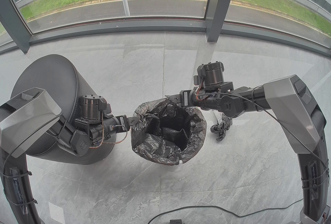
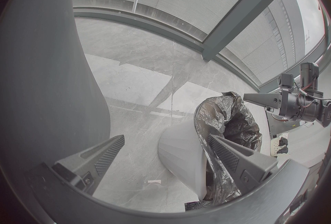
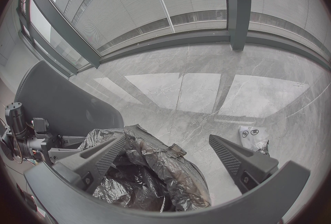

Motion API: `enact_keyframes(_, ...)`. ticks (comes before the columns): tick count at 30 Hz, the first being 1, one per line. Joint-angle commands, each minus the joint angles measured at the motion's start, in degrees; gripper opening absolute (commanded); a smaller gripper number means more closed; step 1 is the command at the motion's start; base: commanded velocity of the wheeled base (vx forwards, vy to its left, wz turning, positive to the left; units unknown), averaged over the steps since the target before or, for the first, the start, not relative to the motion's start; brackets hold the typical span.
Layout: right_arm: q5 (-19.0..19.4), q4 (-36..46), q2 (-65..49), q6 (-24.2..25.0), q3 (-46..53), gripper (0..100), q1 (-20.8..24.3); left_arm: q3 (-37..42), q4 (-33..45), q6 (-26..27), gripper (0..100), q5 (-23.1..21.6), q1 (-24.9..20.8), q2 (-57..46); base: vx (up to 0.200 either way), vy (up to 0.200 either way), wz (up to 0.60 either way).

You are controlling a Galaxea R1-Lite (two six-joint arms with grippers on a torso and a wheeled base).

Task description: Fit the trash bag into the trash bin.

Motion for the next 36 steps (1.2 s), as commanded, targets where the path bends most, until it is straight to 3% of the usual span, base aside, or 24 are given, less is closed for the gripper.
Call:
enact_keyframes(1,0.0,0.0,-0.1,0.0,0.1,100,0.0,-0.4,-0.1,-0.4,100,0.3,0.1,1.1,0.0,0.0,0.0)
enact_keyframes(20,0.0,0.0,0.1,0.0,0.7,100,0.0,-1.9,-0.1,-0.3,100,0.2,2.0,4.1,0.0,0.0,0.0)
enact_keyframes(36,-0.2,-0.3,-0.2,0.0,1.6,100,-0.1,-2.4,-0.2,-0.2,100,0.5,-0.9,9.3,0.0,0.0,0.0)
